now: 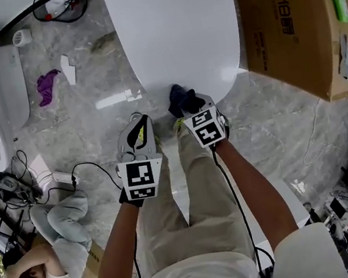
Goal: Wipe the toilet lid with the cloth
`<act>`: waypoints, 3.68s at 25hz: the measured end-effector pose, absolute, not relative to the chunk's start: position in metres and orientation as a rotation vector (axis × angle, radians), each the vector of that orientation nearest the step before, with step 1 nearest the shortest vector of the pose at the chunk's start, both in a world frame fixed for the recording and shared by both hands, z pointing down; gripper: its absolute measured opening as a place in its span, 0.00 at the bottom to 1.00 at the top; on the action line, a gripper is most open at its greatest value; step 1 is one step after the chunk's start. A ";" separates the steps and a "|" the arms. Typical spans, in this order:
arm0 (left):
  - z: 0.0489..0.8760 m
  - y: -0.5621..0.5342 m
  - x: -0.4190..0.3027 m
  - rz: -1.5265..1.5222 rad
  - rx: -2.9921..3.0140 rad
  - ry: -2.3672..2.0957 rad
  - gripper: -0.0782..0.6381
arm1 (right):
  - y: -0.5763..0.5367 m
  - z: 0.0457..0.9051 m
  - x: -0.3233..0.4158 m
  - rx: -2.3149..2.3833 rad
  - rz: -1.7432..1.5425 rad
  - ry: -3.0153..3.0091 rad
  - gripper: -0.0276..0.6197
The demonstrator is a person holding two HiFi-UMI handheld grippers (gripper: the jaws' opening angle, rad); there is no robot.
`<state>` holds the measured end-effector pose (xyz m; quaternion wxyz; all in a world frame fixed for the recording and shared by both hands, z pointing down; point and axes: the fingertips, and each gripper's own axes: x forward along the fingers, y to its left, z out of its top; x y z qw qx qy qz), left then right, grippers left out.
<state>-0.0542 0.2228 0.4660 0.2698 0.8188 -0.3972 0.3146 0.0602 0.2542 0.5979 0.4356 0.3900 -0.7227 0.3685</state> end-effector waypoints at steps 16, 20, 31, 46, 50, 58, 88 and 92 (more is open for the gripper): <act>0.467 0.226 -0.058 0.855 2.208 -1.065 0.11 | 0.259 0.601 0.104 1.037 0.938 -1.738 0.23; 0.467 0.226 -0.058 0.857 2.209 -1.062 0.11 | 0.259 0.601 0.114 1.050 0.936 -1.727 0.23; 0.468 0.225 -0.053 0.861 2.211 -1.055 0.11 | 0.262 0.601 0.133 1.072 0.940 -1.708 0.24; 0.470 0.227 -0.053 0.871 2.213 -1.047 0.11 | 0.266 0.601 0.161 1.107 0.941 -1.668 0.24; 0.470 0.228 -0.053 0.875 2.212 -1.044 0.11 | 0.267 0.601 0.169 1.116 0.940 -1.655 0.24; 0.470 0.229 -0.052 0.873 2.215 -1.046 0.11 | 0.270 0.601 0.186 1.137 0.940 -1.632 0.24; 0.171 0.170 -0.017 0.752 2.534 -1.018 0.11 | 0.206 0.195 0.196 1.636 0.614 -1.892 0.22; 0.116 0.156 -0.006 0.689 2.636 -1.027 0.11 | 0.182 0.115 0.190 1.760 0.478 -1.986 0.22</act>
